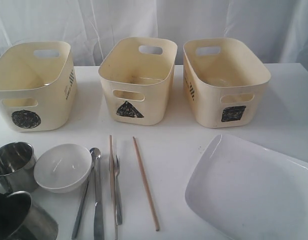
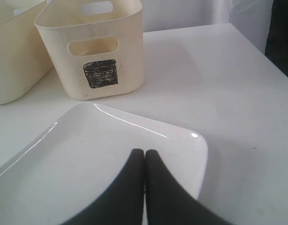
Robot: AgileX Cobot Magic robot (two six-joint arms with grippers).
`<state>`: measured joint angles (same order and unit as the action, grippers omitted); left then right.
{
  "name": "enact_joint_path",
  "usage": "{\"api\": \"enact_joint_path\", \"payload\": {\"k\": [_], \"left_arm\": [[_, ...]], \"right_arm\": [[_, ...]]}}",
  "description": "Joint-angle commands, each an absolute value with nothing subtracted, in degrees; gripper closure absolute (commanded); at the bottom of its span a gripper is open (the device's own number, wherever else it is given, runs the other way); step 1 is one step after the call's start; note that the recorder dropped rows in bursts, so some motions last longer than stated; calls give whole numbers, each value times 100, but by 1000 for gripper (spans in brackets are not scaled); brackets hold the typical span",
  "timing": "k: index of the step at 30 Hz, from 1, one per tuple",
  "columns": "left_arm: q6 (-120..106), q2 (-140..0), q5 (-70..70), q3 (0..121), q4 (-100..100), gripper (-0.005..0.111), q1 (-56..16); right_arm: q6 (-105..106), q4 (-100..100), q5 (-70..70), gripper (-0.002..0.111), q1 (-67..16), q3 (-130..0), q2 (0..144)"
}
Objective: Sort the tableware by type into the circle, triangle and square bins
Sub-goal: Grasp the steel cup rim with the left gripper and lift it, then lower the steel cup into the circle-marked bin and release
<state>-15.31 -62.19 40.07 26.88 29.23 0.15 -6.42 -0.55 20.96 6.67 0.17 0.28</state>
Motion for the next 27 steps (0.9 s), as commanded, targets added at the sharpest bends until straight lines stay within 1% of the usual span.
{"api": "enact_joint_path", "payload": {"k": [1,4,7,10,13,15,16,17,18,21,24,27], "left_arm": [[-1534,-5648,4761,3322,2825,107,-16],[-1420,-5265,4995,3878,2527,107,-16],[-1323,-4954,4901,4581,2203,107,-16],[-1323,-5113,4800,5388,1707,107,-16],[-1030,-6021,4800,5968,922,107,-16],[-1049,-6887,4670,6384,847,107,-16],[-1046,-7672,4552,6881,909,107,-16],[-1046,-7985,4512,7196,1014,107,-16],[-1046,-8424,4451,7859,1149,107,-16],[-1046,-9007,4306,9061,1151,107,-16],[-875,-9874,3024,9917,901,107,-6],[-745,-10773,2458,10225,890,107,0]], "right_arm": [[-640,-44,2009,108,636,0,0],[-640,-44,2009,108,636,0,0],[-640,-44,2009,108,636,0,0],[-640,-44,2009,108,636,0,0],[-640,-44,2009,108,636,0,0],[-640,-44,2009,108,636,0,0],[-640,-44,2009,108,636,0,0],[-640,-44,2009,108,636,0,0],[-640,-44,2009,108,636,0,0],[-640,-44,2009,108,636,0,0],[-640,-44,2009,108,636,0,0],[-640,-44,2009,108,636,0,0]]}}
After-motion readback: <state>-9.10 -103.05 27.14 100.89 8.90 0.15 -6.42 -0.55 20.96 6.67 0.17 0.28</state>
